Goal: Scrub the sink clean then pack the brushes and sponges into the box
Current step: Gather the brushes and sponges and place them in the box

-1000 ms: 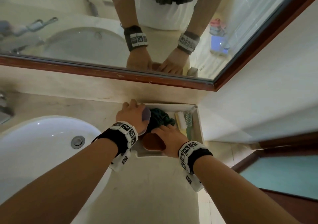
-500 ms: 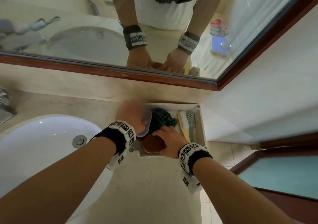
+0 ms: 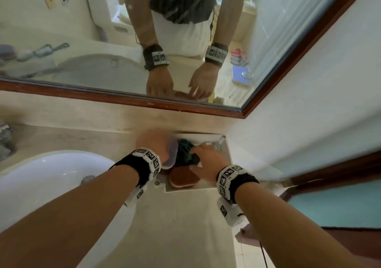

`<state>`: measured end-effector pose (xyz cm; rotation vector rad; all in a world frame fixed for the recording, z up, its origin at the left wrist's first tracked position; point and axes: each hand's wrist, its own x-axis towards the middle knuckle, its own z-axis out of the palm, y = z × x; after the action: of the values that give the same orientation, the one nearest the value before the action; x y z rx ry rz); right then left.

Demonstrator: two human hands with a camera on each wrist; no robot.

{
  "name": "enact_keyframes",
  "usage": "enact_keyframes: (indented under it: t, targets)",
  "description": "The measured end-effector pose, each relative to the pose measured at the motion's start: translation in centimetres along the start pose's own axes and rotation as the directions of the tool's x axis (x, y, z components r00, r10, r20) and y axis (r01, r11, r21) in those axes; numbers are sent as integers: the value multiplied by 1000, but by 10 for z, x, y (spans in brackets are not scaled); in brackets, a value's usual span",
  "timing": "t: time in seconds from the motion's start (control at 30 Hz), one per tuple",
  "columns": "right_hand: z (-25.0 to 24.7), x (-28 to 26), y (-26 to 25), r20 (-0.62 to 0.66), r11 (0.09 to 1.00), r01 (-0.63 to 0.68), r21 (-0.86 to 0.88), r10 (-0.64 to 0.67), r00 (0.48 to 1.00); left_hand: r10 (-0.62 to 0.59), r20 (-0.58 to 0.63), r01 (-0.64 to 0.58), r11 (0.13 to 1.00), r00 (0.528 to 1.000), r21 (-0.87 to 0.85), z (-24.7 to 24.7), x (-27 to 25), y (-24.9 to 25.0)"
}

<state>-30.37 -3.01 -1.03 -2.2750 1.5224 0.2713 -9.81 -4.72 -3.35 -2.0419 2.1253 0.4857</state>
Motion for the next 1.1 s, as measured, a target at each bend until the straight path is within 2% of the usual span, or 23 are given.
enact_keyframes:
  t: [0.2,0.37,0.5,0.6,0.7,0.83,0.97,1.03,1.1]
  targets:
    - [-84,-24,-16,-209,999,-17,-40,8,978,-18,-166,22,1000,986,21,-68,-41,-10]
    - [-145,-48,-47,-300,992,58,-111,-89,950,-6,-222,12,1000,975,23,-132,-92,-22]
    - [-190,-69,-87,-386,978,147,-146,-193,902,-106,-297,121,992,949,32,-175,-149,-34]
    - [-216,-87,-123,-443,953,221,-205,-292,848,-214,-393,222,975,894,-24,-202,-197,-49]
    - [-228,-102,-163,-418,921,289,-262,-378,826,-310,-465,313,947,829,-73,-219,-248,-68]
    - [-226,-117,-222,-398,878,357,-319,-466,790,-388,-503,362,919,772,-153,-229,-308,-96]
    - [-216,-131,-289,-366,838,436,-330,-539,759,-434,-491,384,900,756,-205,-227,-361,-140]
    - [-209,-133,-331,-348,816,472,-335,-572,743,-449,-467,398,893,762,-209,-222,-390,-174]
    - [-200,-134,-375,-339,796,504,-334,-601,724,-484,-457,423,875,746,-238,-215,-422,-212]
